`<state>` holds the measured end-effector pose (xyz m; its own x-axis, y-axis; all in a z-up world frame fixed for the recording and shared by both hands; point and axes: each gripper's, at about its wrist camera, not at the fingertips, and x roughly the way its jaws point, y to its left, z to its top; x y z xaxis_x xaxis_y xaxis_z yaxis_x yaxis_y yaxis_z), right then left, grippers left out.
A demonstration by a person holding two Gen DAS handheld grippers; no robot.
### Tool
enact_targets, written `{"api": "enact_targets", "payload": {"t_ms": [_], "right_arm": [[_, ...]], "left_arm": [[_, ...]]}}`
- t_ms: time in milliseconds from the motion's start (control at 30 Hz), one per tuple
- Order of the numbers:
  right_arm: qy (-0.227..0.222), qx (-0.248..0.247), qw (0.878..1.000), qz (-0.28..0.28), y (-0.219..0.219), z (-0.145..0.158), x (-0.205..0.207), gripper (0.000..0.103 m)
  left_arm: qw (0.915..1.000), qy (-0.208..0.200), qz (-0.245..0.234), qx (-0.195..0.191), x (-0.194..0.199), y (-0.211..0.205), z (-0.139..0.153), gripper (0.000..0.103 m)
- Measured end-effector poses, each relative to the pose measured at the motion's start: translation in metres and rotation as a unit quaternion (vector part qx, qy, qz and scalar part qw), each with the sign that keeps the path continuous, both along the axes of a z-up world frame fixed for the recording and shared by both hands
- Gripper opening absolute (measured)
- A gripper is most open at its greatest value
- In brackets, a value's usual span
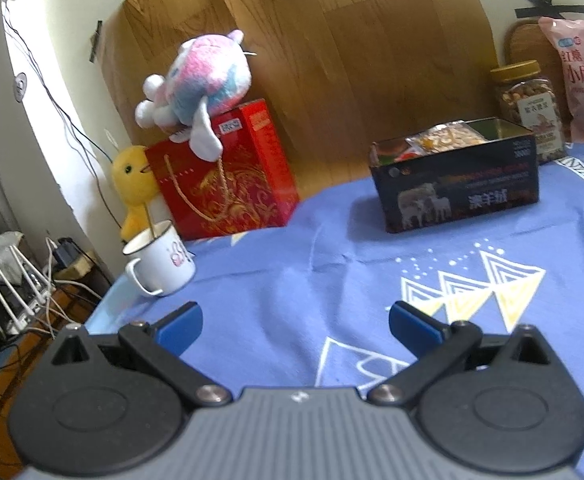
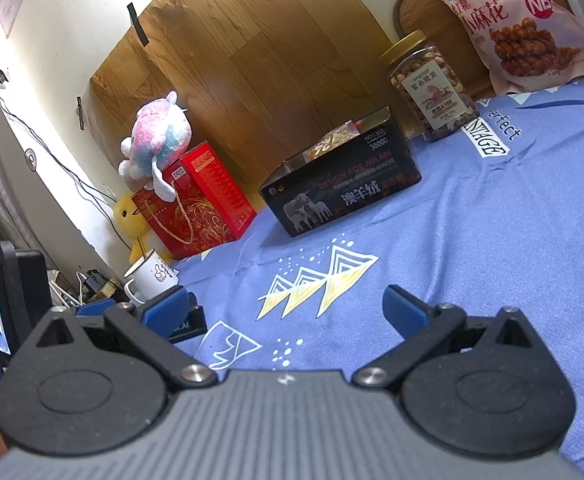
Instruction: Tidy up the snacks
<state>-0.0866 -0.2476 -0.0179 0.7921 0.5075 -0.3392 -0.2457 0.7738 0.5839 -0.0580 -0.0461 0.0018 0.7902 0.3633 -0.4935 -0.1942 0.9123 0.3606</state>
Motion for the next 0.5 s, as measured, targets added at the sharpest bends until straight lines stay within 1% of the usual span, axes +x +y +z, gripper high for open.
{"api": "enact_targets", "payload": {"t_ms": [133,500], "right_arm": [[0.0,0.0,1.0,0.001,-0.0003,0.0,0.0002,0.103],[0.001,0.001,1.0,0.0,-0.0019,-0.0008,-0.0004,0.103]], "left_arm": [[0.9998,0.012,-0.006,-0.012,0.0002,-0.0017,-0.0017,0.103],[0.9993,0.031,-0.011,-0.016,0.0003,-0.0052,-0.0079,0.103]]}}
